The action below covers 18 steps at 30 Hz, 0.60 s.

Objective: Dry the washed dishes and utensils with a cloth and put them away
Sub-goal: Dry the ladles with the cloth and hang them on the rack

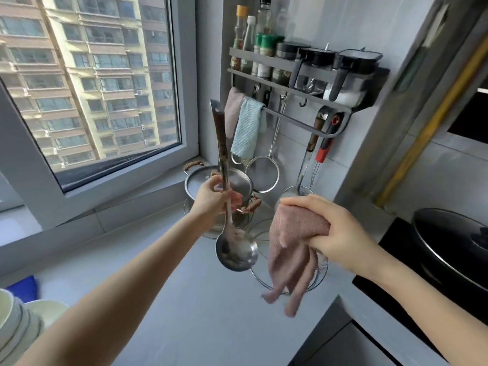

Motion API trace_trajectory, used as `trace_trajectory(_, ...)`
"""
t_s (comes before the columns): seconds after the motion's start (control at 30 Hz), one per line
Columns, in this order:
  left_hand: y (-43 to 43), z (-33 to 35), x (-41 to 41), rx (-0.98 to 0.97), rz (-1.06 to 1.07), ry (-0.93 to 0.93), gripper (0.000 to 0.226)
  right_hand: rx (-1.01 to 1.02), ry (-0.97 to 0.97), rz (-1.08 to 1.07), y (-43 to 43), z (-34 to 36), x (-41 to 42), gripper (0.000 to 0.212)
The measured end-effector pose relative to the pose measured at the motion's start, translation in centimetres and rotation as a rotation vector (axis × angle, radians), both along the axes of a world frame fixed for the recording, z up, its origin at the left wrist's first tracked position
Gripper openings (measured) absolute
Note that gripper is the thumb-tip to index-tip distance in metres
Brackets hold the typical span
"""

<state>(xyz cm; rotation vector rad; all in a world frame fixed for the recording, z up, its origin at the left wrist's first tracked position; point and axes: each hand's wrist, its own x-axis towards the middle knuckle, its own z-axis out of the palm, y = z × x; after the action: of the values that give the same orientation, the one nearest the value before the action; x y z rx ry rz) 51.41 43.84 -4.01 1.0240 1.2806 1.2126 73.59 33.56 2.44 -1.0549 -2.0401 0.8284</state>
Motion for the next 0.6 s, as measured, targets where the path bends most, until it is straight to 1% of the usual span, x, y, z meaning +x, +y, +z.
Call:
trace_trajectory(0.13,0.1,-0.3,0.8,0.135,-0.065,0.196,0.013,-0.077,0.047,-0.151,1.5,-0.9,1.5,0.064)
trace_trajectory(0.2,0.4,-0.5,1.5,0.187,-0.078,0.264,0.011,-0.094,0.06,-0.185,2.0,-1.2,2.3,0.063)
trace_trajectory(0.23,0.7,-0.6,1.9,0.195,-0.087,0.27,0.01,-0.101,0.068,-0.192,2.3,-1.2,2.6,0.063)
trace_trajectory(0.4,2.4,-1.8,4.1,0.135,-0.189,0.091,0.014,-0.12,0.088,-0.258,4.2,-2.0,4.1,0.059)
trace_trajectory(0.5,3.7,-3.8,5.2,0.11,-0.192,0.066,0.014,-0.133,0.075,-0.325,5.8,-3.0,4.8,0.057)
trace_trajectory(0.6,5.0,-5.8,6.2,0.072,-0.192,0.01,0.016,-0.147,0.051,-0.346,7.1,-3.7,5.4,0.056)
